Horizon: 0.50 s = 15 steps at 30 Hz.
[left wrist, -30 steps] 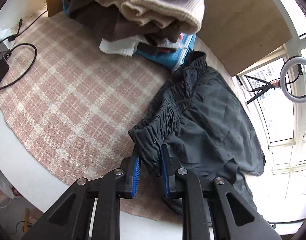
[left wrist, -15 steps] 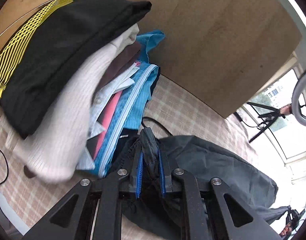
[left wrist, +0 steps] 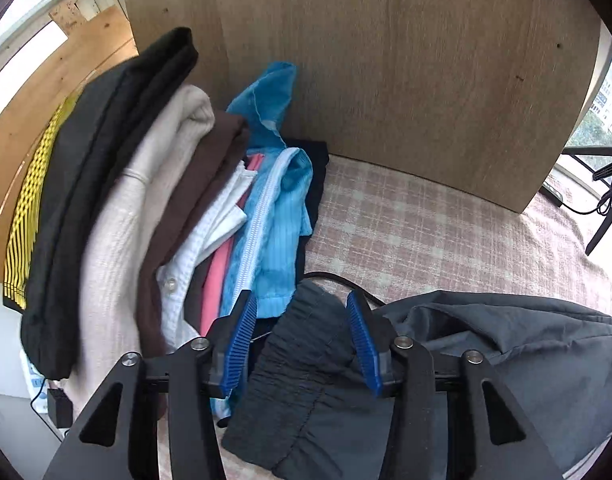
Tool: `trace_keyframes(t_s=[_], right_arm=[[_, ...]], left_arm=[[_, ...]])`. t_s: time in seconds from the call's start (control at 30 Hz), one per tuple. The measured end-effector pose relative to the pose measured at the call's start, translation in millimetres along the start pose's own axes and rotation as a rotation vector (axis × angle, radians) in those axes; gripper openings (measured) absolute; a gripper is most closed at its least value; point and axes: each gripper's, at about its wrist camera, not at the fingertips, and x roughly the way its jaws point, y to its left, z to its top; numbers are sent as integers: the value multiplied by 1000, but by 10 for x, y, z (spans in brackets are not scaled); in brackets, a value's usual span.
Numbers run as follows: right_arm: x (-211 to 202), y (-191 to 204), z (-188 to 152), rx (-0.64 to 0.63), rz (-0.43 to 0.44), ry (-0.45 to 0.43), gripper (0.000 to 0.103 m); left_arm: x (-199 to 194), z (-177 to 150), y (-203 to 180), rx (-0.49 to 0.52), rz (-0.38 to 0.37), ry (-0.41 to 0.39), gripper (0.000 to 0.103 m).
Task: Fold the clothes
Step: 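Grasp the waistband with the left gripper while the right gripper holds the cuff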
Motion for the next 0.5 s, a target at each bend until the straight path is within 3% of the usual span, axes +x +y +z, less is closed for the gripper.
trace_keyframes(t_s=[0.07,0.17,0.23,0.33,0.37,0.43,0.5], right_arm=[[-69,-17,-23,-22,-8,-9,21],[-189,55,-39,-70,-53,-45,21],[-294,224,-106,-149,-36,-78,21],[-347,791,-403,-426,-23,-90,23],[-312,1016,-532,-538,-26,-80,26],[-167,1441,-836,-761,-51,-60,49],[24,1801,-1136,-956,-81,-51,51]], left_arm=[[-1,7,94,-7,11,14,57],[-32,-13,118,1,-2,7,54],[-140,-92,-169,141,-90,-29,55],[-221,-297,-800,448,-149,-75,59],[-213,-376,-1006,551,-159,-82,61],[-171,-525,-1391,745,-155,-100,64],[-52,-597,-1619,861,-128,-95,64]])
